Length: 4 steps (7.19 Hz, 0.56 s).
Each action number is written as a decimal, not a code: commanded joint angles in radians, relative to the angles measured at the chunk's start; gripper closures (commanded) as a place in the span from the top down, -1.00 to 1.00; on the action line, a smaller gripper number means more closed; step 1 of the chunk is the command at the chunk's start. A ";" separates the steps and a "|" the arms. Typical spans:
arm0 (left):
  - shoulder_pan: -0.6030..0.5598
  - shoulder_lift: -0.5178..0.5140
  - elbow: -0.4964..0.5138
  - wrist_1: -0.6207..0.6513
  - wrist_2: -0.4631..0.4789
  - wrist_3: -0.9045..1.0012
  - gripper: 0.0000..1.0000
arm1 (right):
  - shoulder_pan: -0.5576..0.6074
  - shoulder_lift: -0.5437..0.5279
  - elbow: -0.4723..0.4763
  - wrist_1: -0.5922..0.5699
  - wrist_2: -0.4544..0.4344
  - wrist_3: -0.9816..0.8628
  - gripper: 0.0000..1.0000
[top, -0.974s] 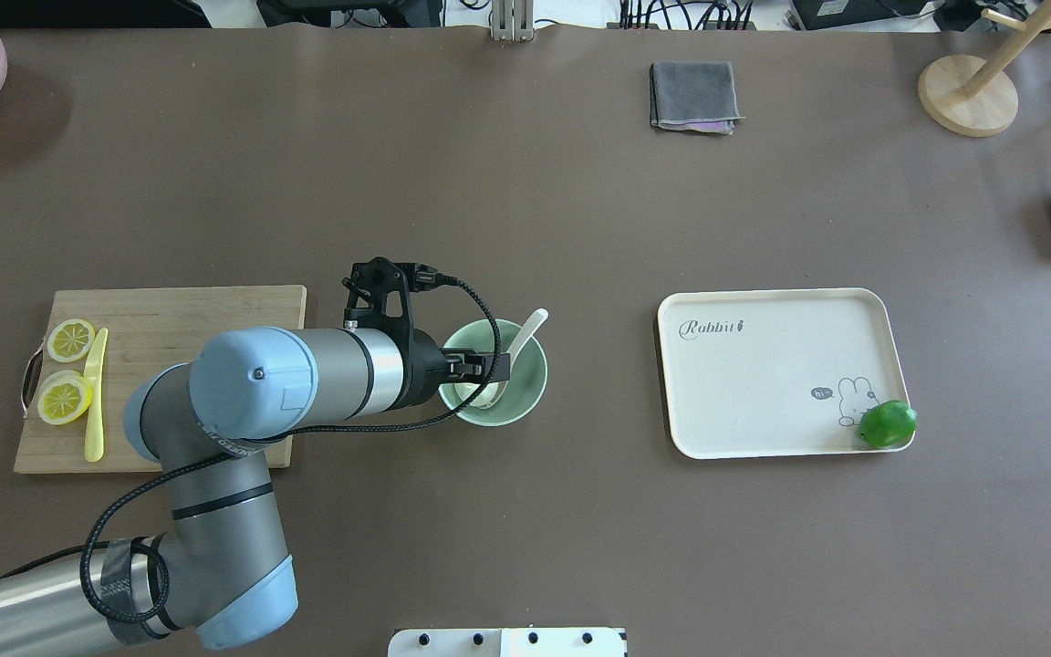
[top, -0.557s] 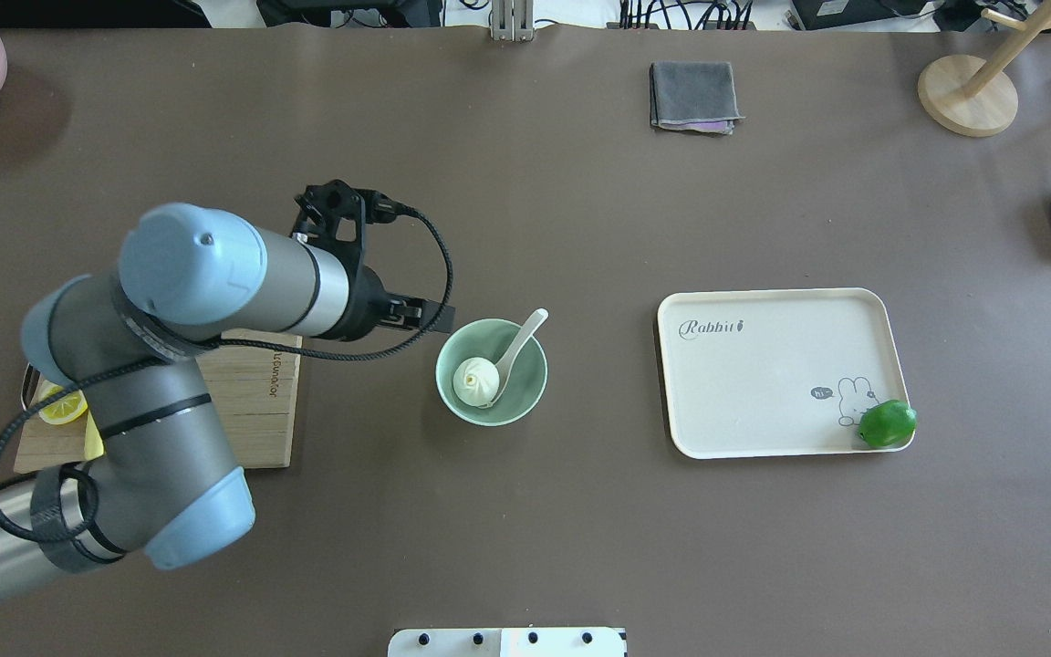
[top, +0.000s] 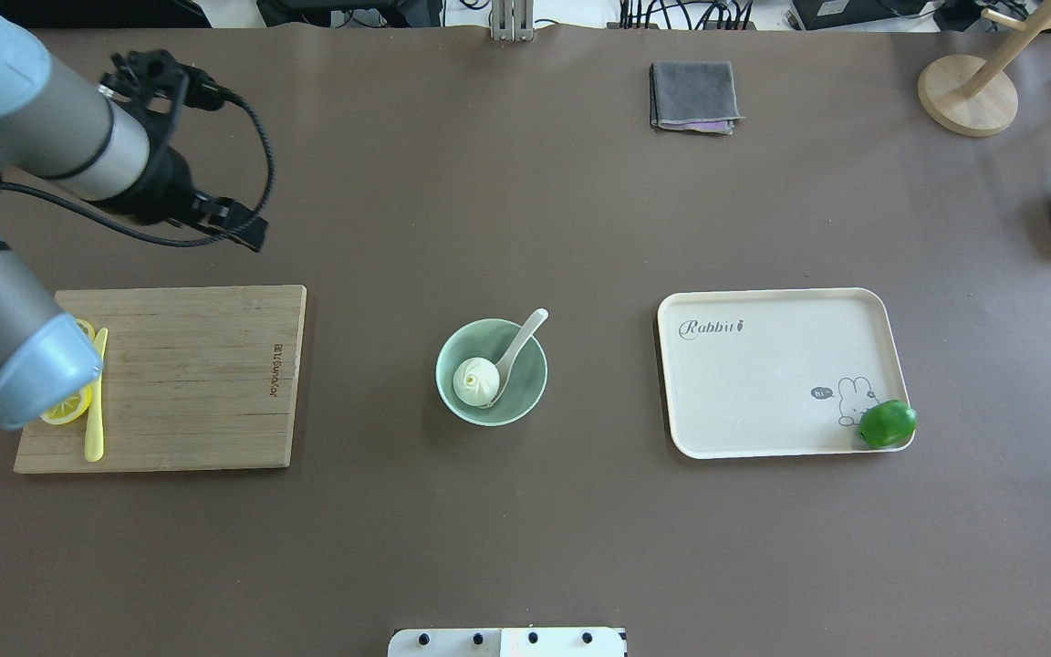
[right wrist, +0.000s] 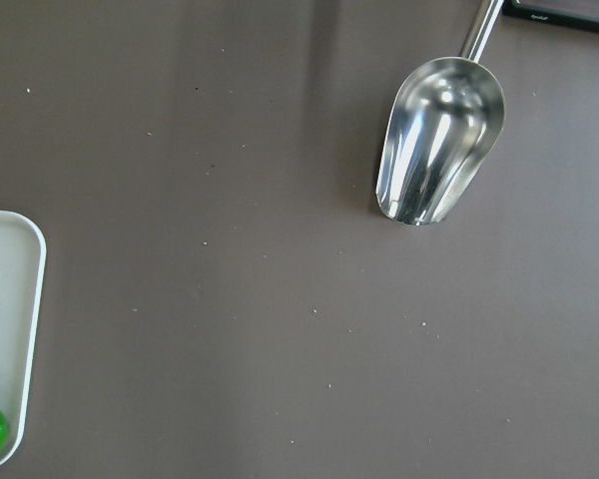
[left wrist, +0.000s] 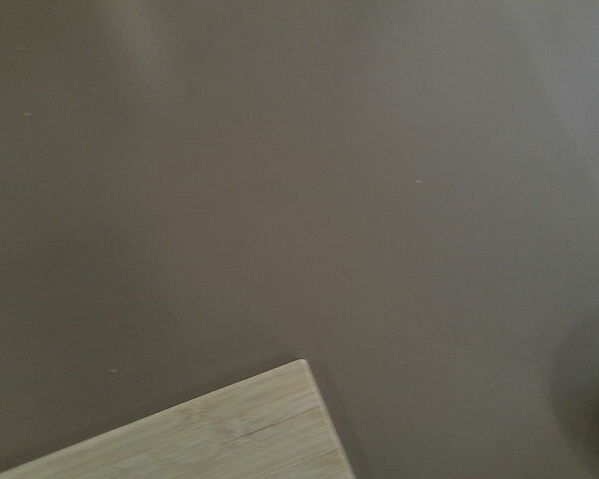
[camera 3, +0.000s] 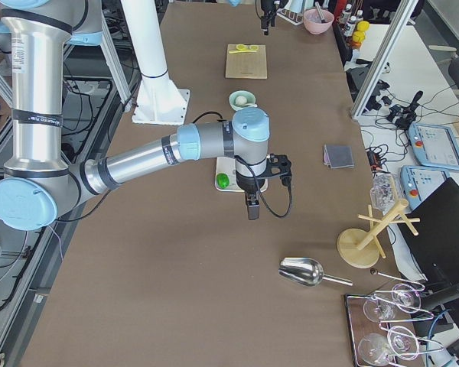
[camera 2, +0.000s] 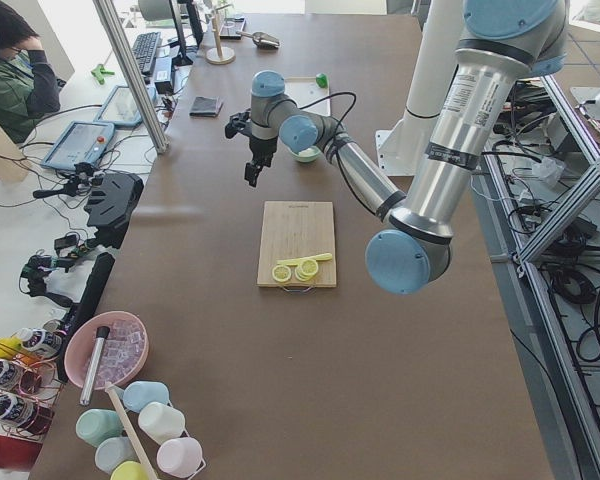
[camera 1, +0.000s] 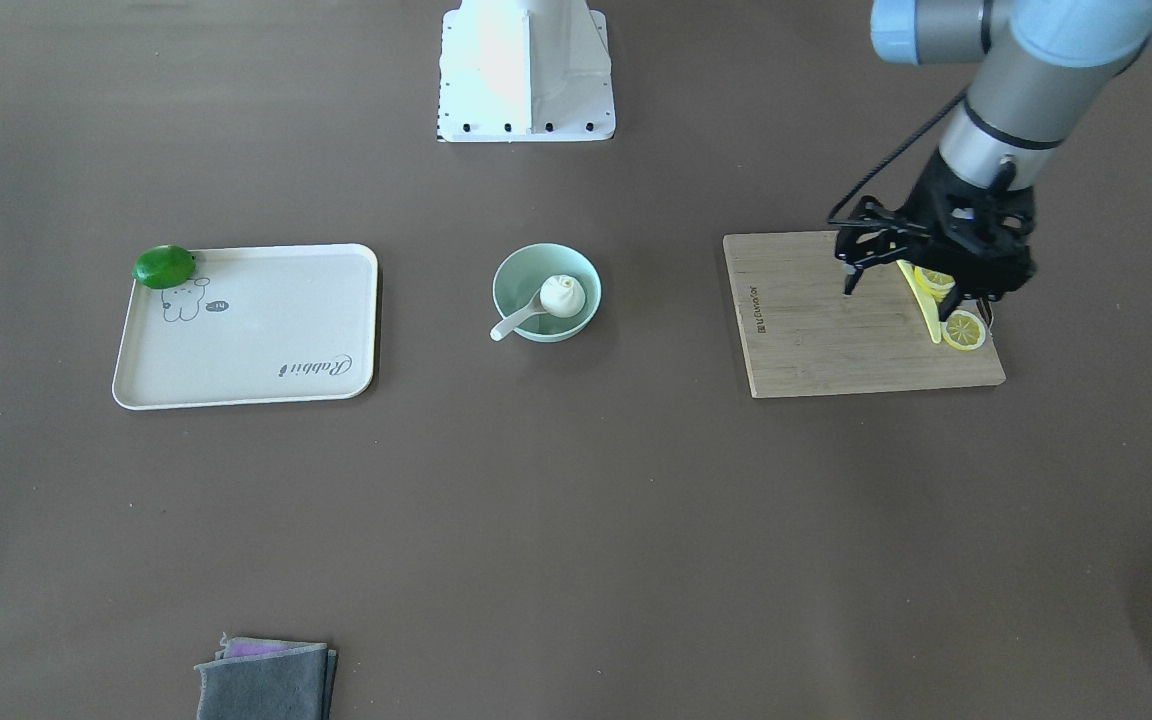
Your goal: Put spoon and bun in bowl
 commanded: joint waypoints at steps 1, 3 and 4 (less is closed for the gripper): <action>-0.288 0.148 0.045 0.043 -0.104 0.427 0.98 | 0.000 -0.007 -0.017 0.000 -0.004 0.003 1.00; -0.448 0.285 0.102 0.069 -0.121 0.686 0.98 | 0.000 -0.005 -0.039 0.000 -0.002 0.004 1.00; -0.494 0.314 0.137 0.072 -0.121 0.691 0.98 | 0.000 -0.005 -0.045 0.000 -0.001 0.006 1.00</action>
